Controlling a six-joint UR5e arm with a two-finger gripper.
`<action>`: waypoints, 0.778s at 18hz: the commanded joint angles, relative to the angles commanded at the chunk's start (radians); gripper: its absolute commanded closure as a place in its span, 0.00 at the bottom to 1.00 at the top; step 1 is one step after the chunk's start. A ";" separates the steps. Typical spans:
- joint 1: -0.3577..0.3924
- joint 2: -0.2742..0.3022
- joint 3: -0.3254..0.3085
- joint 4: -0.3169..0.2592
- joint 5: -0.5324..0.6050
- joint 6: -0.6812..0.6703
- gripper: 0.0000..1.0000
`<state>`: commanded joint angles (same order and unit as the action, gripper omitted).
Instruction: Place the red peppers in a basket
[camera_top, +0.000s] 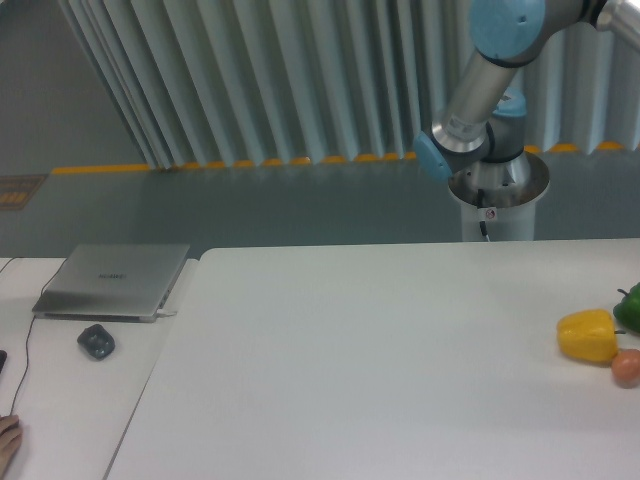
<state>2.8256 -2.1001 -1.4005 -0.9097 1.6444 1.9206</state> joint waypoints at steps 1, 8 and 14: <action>-0.002 0.002 -0.003 0.000 0.000 -0.002 0.07; 0.012 0.092 -0.112 0.000 -0.061 0.061 0.00; -0.012 0.218 -0.251 -0.015 -0.133 0.061 0.00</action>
<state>2.8134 -1.8824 -1.6519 -0.9249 1.5110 1.9819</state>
